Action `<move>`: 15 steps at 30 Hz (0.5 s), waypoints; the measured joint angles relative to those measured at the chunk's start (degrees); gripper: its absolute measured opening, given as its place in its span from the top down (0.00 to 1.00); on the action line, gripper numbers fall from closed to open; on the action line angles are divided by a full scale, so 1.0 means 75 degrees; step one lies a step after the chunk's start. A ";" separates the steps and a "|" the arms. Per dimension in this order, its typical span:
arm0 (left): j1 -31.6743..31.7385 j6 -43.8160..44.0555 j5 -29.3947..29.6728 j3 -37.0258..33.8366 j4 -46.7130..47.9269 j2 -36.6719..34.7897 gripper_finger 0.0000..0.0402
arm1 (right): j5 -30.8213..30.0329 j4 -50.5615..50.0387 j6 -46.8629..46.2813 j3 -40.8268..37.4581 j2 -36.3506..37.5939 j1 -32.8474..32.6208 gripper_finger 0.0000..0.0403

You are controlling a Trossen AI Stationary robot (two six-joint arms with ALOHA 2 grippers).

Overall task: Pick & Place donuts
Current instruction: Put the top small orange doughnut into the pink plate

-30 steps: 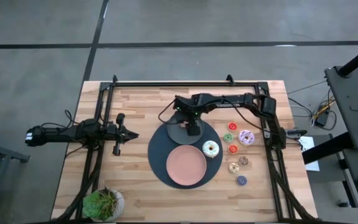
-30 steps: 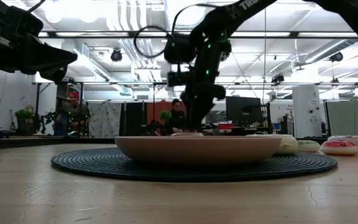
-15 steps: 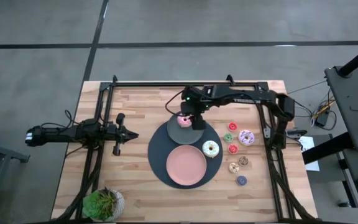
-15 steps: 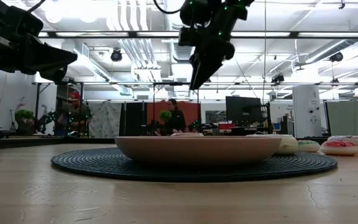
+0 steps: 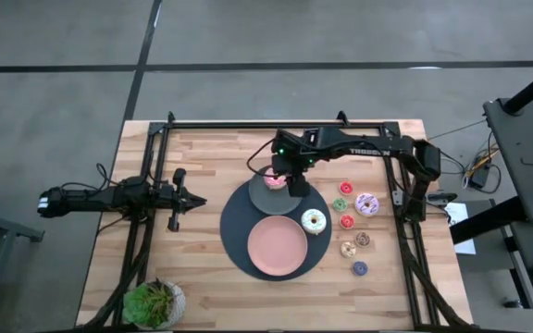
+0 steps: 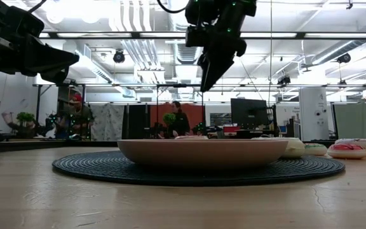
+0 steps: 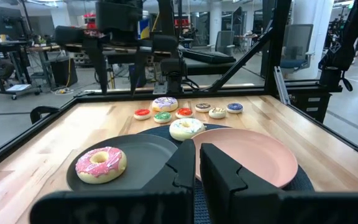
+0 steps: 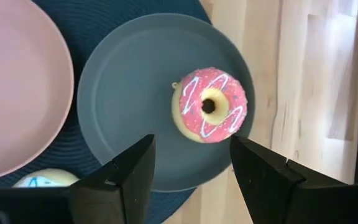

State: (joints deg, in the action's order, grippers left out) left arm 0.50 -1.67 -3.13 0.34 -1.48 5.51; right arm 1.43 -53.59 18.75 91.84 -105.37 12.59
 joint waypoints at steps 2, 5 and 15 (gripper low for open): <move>-0.0002 0.0002 0.0002 0.0000 0.0000 -0.0002 1.00 | 0.0006 -0.0053 -0.0089 -0.0058 0.0046 -0.0037 0.50; -0.0001 0.0001 0.0001 0.0001 0.0000 0.0001 1.00 | 0.0008 -0.0060 -0.0281 -0.0252 0.0189 -0.0090 0.50; -0.0001 0.0001 0.0001 0.0000 0.0001 -0.0002 1.00 | 0.0014 0.0764 -0.0299 -0.1909 0.1533 -0.0250 0.50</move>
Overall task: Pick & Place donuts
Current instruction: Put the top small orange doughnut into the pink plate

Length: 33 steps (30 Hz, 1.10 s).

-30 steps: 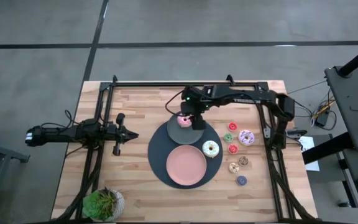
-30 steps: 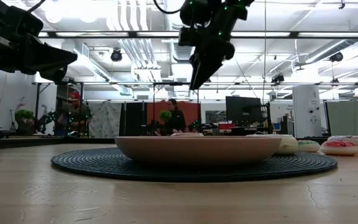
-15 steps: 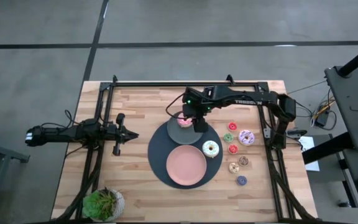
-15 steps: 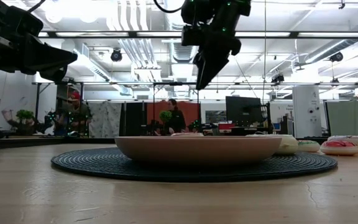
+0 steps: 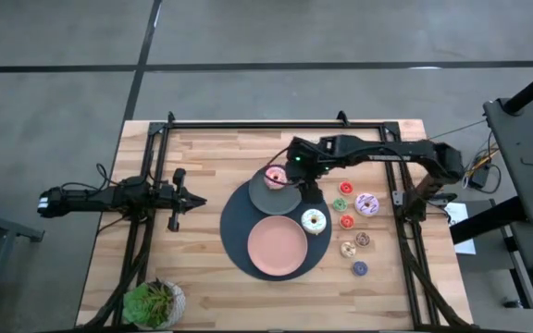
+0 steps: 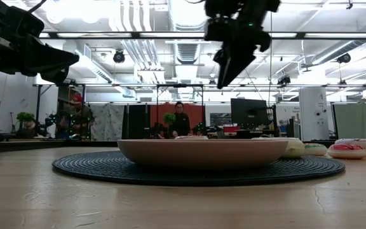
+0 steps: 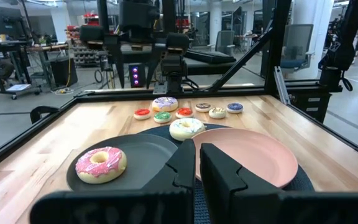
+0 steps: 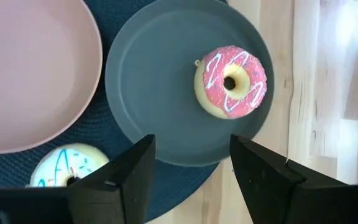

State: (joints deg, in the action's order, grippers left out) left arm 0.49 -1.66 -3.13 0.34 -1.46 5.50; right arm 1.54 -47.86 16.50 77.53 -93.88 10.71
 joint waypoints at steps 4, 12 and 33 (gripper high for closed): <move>0.0003 0.0001 -0.0001 0.0001 -0.0001 0.0000 1.00 | -0.0008 0.0324 -0.0004 -0.0945 0.0849 -0.0034 0.50; 0.0003 0.0001 -0.0001 0.0000 0.0000 0.0003 1.00 | -0.0011 0.0526 -0.0060 -0.2675 0.2595 -0.0144 0.50; 0.0000 0.0001 -0.0001 0.0000 -0.0001 0.0000 1.00 | -0.0276 0.0396 -0.1731 -0.3670 0.4251 -0.1440 0.50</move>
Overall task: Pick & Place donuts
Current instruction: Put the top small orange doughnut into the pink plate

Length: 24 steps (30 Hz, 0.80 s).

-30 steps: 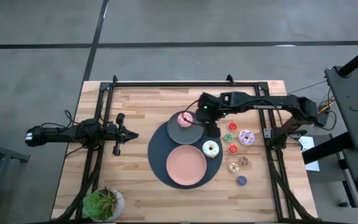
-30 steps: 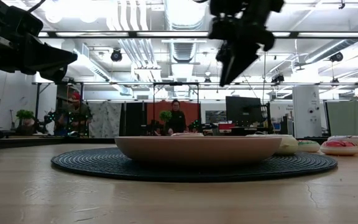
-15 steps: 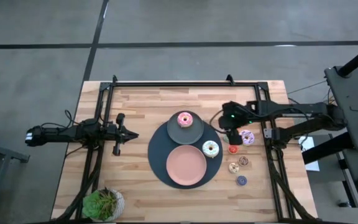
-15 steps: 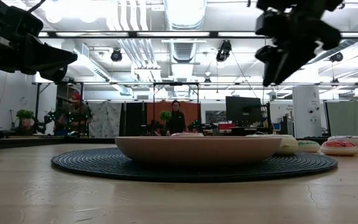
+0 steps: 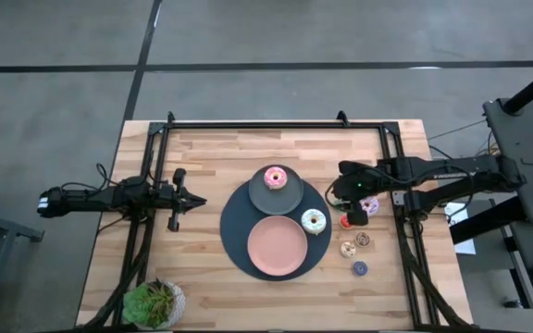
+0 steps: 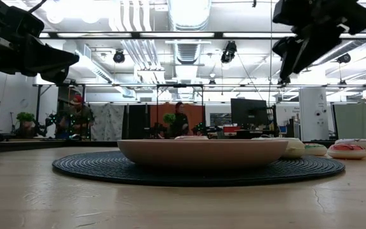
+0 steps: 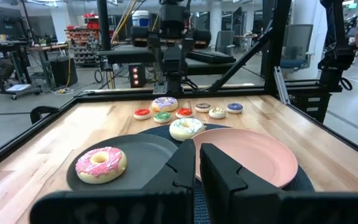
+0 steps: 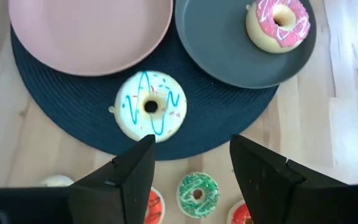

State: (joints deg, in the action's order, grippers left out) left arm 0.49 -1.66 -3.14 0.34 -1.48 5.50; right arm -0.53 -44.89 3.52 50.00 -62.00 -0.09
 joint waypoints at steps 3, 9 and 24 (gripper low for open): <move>0.0002 -0.0001 0.0000 0.0000 0.0001 0.0000 1.00 | -0.0013 -0.0243 -0.0074 0.0212 -0.0150 -0.0148 0.50; 0.0002 -0.0001 0.0001 0.0000 0.0000 0.0000 1.00 | -0.0272 -0.0993 -0.0092 0.0370 -0.0294 -0.0130 0.50; 0.0000 -0.0001 0.0003 0.0003 0.0002 0.0002 1.00 | -0.0536 -0.1114 0.0274 -0.0369 -0.0314 -0.0018 0.50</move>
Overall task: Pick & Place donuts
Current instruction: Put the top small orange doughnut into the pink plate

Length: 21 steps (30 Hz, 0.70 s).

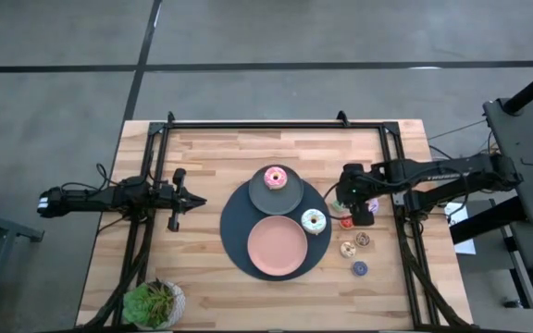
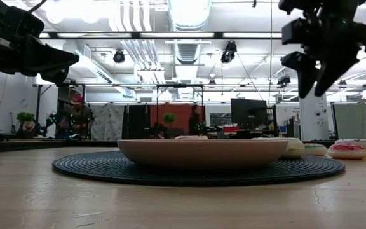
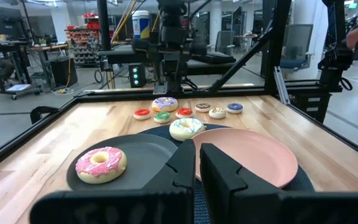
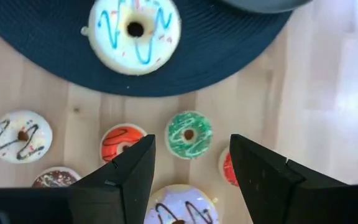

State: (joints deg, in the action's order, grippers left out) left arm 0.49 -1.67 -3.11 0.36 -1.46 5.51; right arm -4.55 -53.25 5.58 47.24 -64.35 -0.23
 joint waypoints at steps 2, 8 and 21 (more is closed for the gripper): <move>0.0000 0.0001 -0.0002 -0.0002 -0.0001 0.0000 1.00 | 0.0034 0.0089 0.0004 -0.0149 -0.0001 0.0060 0.50; 0.0000 0.0002 -0.0002 -0.0001 0.0000 -0.0001 1.00 | 0.0214 0.0293 -0.0003 -0.0357 0.0000 0.0327 0.50; 0.0000 0.0001 -0.0001 -0.0002 -0.0001 0.0000 1.00 | 0.0273 0.0324 0.0354 -0.0357 -0.0525 0.0537 0.46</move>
State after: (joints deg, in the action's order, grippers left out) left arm 0.50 -1.66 -3.13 0.35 -1.47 5.51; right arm -2.50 -50.81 8.23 44.56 -68.29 3.80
